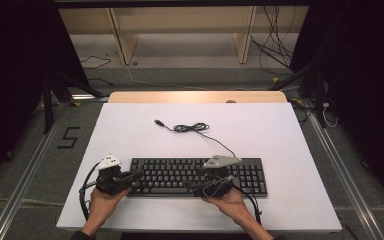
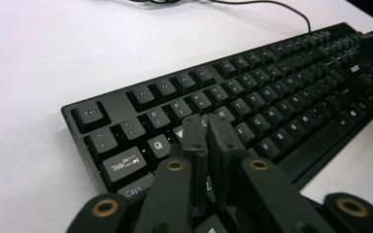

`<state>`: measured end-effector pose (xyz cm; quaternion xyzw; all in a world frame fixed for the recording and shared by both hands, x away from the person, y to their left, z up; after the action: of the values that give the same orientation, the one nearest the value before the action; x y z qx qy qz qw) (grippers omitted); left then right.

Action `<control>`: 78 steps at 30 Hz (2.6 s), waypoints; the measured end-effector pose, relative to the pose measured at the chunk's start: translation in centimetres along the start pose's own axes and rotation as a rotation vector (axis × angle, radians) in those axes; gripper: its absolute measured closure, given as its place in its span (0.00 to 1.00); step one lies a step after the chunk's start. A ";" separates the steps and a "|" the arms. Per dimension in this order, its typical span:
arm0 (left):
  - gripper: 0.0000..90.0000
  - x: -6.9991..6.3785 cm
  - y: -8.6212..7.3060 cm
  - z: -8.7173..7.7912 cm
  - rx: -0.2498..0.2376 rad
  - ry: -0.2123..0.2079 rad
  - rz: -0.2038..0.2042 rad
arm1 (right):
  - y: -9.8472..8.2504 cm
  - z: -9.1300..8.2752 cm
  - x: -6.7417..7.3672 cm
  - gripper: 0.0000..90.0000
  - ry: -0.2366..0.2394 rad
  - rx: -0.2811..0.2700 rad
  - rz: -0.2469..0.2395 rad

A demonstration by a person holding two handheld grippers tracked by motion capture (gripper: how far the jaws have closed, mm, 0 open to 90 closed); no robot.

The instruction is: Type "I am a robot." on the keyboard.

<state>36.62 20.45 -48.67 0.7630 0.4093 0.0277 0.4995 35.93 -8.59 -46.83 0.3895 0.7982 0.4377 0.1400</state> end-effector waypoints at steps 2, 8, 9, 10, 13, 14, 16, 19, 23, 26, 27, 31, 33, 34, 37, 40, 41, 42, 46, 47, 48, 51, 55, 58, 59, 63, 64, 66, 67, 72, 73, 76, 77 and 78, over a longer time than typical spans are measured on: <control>0.97 0.1 -0.1 0.2 0.014 0.008 0.002 | 0.0 0.0 0.0 0.40 0.000 0.001 -0.001; 0.99 0.6 -0.3 0.7 0.049 0.027 -0.010 | -0.1 -0.1 0.0 0.40 -0.001 -0.001 -0.004; 0.99 0.6 -0.3 0.7 0.052 0.027 -0.012 | -0.1 -0.2 0.0 0.40 0.001 -0.002 -0.003; 0.99 0.7 -0.3 0.8 0.054 0.027 -0.015 | 0.0 -0.2 0.0 0.40 0.000 -0.003 -0.002; 0.99 0.8 -0.4 0.9 0.068 0.027 -0.016 | 0.0 -0.2 0.0 0.39 0.001 -0.009 0.002; 0.99 0.8 -0.4 1.0 0.072 0.029 -0.015 | 0.0 -0.3 0.0 0.39 0.001 -0.010 0.002; 0.99 0.8 -0.4 1.1 0.077 0.028 -0.017 | 0.0 -0.3 0.0 0.39 0.000 -0.014 0.002; 0.99 0.8 -0.5 1.3 0.086 0.031 -0.015 | 0.0 -0.4 0.0 0.38 -0.001 -0.012 0.002; 0.99 0.8 -0.5 1.4 0.093 0.035 -0.016 | 0.0 -0.5 0.0 0.38 -0.003 -0.015 0.002; 0.99 0.9 -0.5 1.4 0.095 0.035 -0.014 | 0.0 -0.5 0.0 0.38 -0.004 -0.018 0.005; 0.99 0.9 -0.5 1.4 0.096 0.035 -0.015 | 0.0 -0.5 0.0 0.38 -0.003 -0.021 0.004; 0.99 1.0 -0.7 1.6 0.110 0.031 -0.021 | 0.0 -0.5 0.0 0.38 -0.003 -0.022 0.003; 0.99 1.1 -0.7 1.6 0.113 0.028 -0.025 | 0.0 -0.5 0.0 0.38 -0.003 -0.024 0.003; 0.99 1.1 -0.7 1.6 0.113 0.027 -0.025 | 0.0 -0.5 0.0 0.38 -0.004 -0.022 0.002; 0.99 1.1 -0.7 1.6 0.112 0.027 -0.025 | 0.0 -0.5 0.0 0.38 -0.005 -0.022 0.003; 0.99 1.0 -0.7 1.5 0.100 0.022 -0.025 | 0.0 -0.6 0.0 0.38 -0.006 -0.022 0.004; 0.99 1.0 -0.7 1.4 0.102 0.022 -0.020 | 0.1 -0.6 0.0 0.38 -0.005 -0.025 0.002; 0.99 0.9 -0.6 1.4 0.091 0.021 -0.019 | 0.1 -0.6 0.0 0.38 -0.006 -0.026 0.003; 0.94 0.6 -0.2 0.9 0.059 0.012 -0.008 | 0.1 -0.6 -0.1 0.38 -0.007 -0.033 0.008; 0.93 0.5 -0.2 0.8 0.050 0.008 -0.009 | 0.1 -0.6 -0.1 0.38 -0.008 -0.034 0.008; 0.92 0.4 -0.1 0.7 0.042 0.003 -0.006 | 0.1 -0.7 -0.1 0.37 -0.008 -0.034 0.008; 0.86 0.1 0.0 0.5 0.023 -0.011 -0.005 | 0.1 -0.6 -0.1 0.37 -0.008 -0.035 0.009; 0.75 -0.1 0.1 0.3 0.011 -0.024 -0.007 | 0.1 -0.6 -0.1 0.37 -0.008 -0.035 0.008; 0.64 -0.3 0.1 0.3 -0.004 -0.047 -0.012 | 0.1 -0.6 -0.1 0.37 -0.006 -0.033 0.008; 0.61 -0.3 0.2 0.3 -0.010 -0.052 -0.010 | 0.1 -0.6 0.0 0.37 -0.005 -0.033 0.006; 0.49 -0.6 0.3 0.1 -0.032 -0.062 -0.006 | 0.0 -0.4 0.1 0.38 0.001 -0.026 0.001; 0.47 -0.6 0.3 0.0 -0.039 -0.062 0.000 | 0.0 -0.3 0.2 0.38 0.003 -0.026 0.000; 0.45 -0.8 0.4 -0.1 -0.053 -0.075 -0.001 | -0.1 -0.2 0.3 0.39 0.006 -0.020 -0.003; 0.44 -0.8 0.4 -0.2 -0.058 -0.078 -0.001 | -0.1 -0.1 0.4 0.39 0.006 -0.018 -0.006; 0.39 -0.9 0.4 -0.3 -0.077 -0.087 -0.002 | -0.2 0.2 0.7 0.45 0.015 -0.013 -0.017; 0.38 -1.0 0.4 -0.3 -0.080 -0.086 -0.002 | -0.2 0.3 0.8 0.46 0.016 -0.010 -0.016; 0.35 -1.1 0.5 -0.4 -0.089 -0.084 0.004 | -0.3 0.5 1.0 0.53 0.021 0.001 -0.022; 0.34 -1.1 0.5 -0.4 -0.094 -0.083 0.005 | -0.3 0.5 1.1 0.56 0.021 0.003 -0.026; 0.34 -1.1 0.5 -0.5 -0.101 -0.083 0.001 | -0.3 0.6 1.1 0.59 0.023 0.006 -0.026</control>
<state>36.00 19.98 -47.62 0.7376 0.3857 0.0170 0.5540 35.37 -7.50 -47.33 0.3743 0.8061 0.4379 0.1354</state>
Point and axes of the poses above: each handheld gripper's, and its own axes: z roughly forward along the jaws, y roughly out of its top, x roughly to its left, the point moved 3 cm from there along z, roughly forward along the jaws, and after that the axes turned 12 degrees about -y, right-handed, at the moved point
